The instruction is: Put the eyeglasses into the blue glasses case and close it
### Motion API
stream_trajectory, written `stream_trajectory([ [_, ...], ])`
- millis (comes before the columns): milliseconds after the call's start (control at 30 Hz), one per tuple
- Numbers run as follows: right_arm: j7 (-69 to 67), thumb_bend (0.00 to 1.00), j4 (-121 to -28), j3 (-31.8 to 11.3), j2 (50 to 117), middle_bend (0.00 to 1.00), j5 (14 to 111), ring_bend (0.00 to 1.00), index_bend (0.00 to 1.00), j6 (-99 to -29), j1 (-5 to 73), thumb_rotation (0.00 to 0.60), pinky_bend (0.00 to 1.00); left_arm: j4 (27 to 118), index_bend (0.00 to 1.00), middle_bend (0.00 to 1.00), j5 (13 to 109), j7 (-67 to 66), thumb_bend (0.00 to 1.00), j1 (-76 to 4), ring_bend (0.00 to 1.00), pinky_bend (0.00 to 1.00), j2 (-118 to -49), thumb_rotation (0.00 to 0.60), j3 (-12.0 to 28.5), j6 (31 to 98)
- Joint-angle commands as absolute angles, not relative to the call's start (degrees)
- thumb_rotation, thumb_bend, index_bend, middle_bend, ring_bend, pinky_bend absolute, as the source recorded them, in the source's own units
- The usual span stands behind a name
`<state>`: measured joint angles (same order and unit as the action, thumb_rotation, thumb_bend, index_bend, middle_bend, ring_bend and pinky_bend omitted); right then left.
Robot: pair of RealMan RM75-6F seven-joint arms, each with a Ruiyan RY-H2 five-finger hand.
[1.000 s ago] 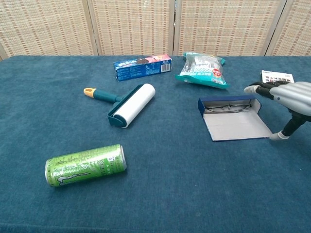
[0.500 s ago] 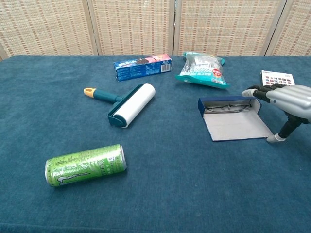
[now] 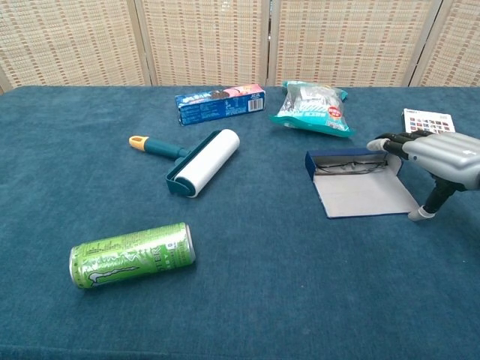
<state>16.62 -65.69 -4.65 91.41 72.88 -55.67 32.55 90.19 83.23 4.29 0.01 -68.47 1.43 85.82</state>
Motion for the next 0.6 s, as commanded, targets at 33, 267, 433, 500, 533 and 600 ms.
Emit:
stream_trajectory([
  [33, 16.61, 0.13, -65.46, -4.75, 91.6, 0.0, 72.98, 0.0, 0.0, -55.71, 32.58, 0.6, 0.0, 90.0, 0.0, 0.0, 83.29, 4.41, 0.4, 0.01, 0.0, 0.0, -68.58, 0.6, 1.4, 85.81],
  [267, 15.73, 0.26, -64.41, -4.92, 92.21, 0.0, 73.8, 0.0, 0.0, -55.96, 32.68, 0.6, 0.0, 89.39, 0.0, 0.0, 83.1, 4.88, 0.4, 0.1, 0.0, 0.0, -68.78, 0.6, 1.38, 85.71],
  [433, 15.29, 0.32, -64.16, -5.12, 92.21, 0.0, 74.35, 0.0, 0.0, -56.03, 32.88, 0.6, 0.0, 89.03, 0.0, 0.0, 83.09, 5.16, 0.4, 0.07, 0.0, 0.0, -69.01, 0.6, 1.39, 85.61],
  [500, 15.41, 0.33, -64.26, -5.24, 92.08, 0.0, 74.39, 0.0, 0.0, -55.97, 32.99, 0.6, 0.0, 88.9, 0.0, 0.0, 83.09, 5.29, 0.4, 0.04, 0.0, 0.0, -69.09, 0.6, 1.41, 85.55],
  [533, 15.49, 0.33, -64.34, -5.33, 91.97, 0.0, 74.39, 0.0, 0.0, -55.92, 33.07, 0.6, 0.0, 88.83, 0.0, 0.0, 83.11, 5.33, 0.4, 0.02, 0.0, 0.0, -69.13, 0.6, 1.42, 85.54],
  [600, 15.69, 0.33, -64.47, -5.44, 91.81, 0.0, 74.45, 0.0, 0.0, -55.86, 33.2, 0.6, 0.0, 88.76, 0.0, 0.0, 83.14, 5.37, 0.4, -0.01, 0.0, 0.0, -69.19, 0.6, 1.43, 85.5],
])
